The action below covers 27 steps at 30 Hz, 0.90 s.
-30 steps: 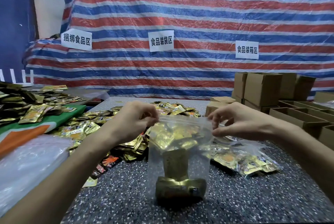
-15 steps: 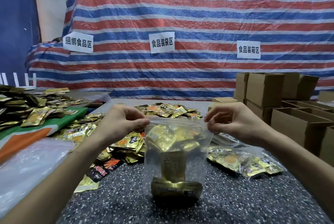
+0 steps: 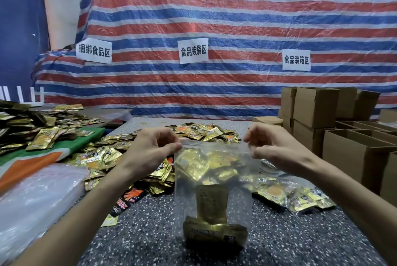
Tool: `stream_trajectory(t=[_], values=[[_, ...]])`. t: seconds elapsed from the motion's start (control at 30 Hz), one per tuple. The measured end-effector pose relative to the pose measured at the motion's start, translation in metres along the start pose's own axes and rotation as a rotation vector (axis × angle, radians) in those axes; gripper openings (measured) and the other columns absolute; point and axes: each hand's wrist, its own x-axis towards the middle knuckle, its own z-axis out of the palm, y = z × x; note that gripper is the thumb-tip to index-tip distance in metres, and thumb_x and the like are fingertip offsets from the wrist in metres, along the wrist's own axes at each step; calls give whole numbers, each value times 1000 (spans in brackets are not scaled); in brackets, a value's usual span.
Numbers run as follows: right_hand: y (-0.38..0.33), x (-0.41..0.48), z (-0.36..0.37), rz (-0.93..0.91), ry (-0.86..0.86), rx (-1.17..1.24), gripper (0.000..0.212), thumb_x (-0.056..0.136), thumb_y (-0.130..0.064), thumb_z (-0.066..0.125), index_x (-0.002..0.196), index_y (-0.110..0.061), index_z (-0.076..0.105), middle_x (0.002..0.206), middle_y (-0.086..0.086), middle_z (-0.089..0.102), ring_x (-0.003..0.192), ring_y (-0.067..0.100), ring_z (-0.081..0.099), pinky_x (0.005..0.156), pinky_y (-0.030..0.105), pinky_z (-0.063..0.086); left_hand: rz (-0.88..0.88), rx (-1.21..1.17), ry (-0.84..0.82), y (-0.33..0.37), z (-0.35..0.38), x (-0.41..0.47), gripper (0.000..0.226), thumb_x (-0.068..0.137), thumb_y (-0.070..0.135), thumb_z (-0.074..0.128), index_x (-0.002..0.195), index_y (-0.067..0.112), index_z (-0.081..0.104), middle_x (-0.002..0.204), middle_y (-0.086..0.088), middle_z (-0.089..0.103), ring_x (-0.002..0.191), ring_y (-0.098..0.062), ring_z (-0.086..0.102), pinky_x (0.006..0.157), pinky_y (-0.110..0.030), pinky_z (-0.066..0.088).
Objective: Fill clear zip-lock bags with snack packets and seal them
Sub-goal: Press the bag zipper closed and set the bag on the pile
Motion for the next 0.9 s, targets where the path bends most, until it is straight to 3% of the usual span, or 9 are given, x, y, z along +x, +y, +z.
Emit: stream_trajectory(t=[0.07, 0.17, 0.3, 0.47, 0.73, 0.9], values=[[-7, 2, 4, 3, -28, -104, 29, 78, -23, 66, 107, -19, 61, 91, 1, 63, 73, 3, 57, 65, 18, 47, 18, -4, 20, 1, 3, -1, 13, 87, 5, 71, 79, 15, 71, 70, 0, 69, 62, -4, 63, 56, -18, 49], [-22, 10, 15, -116, -58, -292, 48, 82, -49, 64, 124, -25, 59, 115, -13, 61, 99, -6, 55, 81, 14, 45, 44, -6, 14, 3, 7, -2, 7, 87, 8, 71, 83, 13, 72, 78, -4, 72, 76, -19, 68, 71, -38, 58], [-46, 28, 43, -228, -75, -431, 36, 89, -41, 68, 119, -21, 67, 118, -8, 66, 105, 7, 58, 92, 28, 49, 109, 20, 7, 8, 11, -4, 6, 86, 8, 72, 83, 13, 71, 78, -2, 72, 76, -18, 68, 74, -42, 55], [-59, 40, 62, -279, -93, -423, 7, 90, -29, 66, 90, -25, 72, 93, -6, 71, 88, 13, 65, 80, 41, 55, 134, -15, -15, 8, 9, -7, 2, 85, 8, 73, 86, 9, 73, 80, -4, 73, 78, -22, 70, 76, -45, 56], [-63, 42, 68, -310, -44, -406, 12, 88, -26, 69, 77, -31, 66, 77, -12, 65, 77, 12, 64, 70, 43, 57, 98, -89, -42, 2, 4, -12, 22, 80, 29, 70, 92, 11, 74, 86, -6, 75, 84, -22, 71, 82, -45, 58], [-63, 44, 69, -301, -21, -437, 13, 86, -27, 69, 74, -31, 67, 73, -14, 63, 75, 12, 62, 68, 44, 58, 120, -41, -53, 4, 6, -13, 14, 84, 22, 71, 91, 9, 72, 84, -1, 73, 82, -16, 70, 78, -33, 58]])
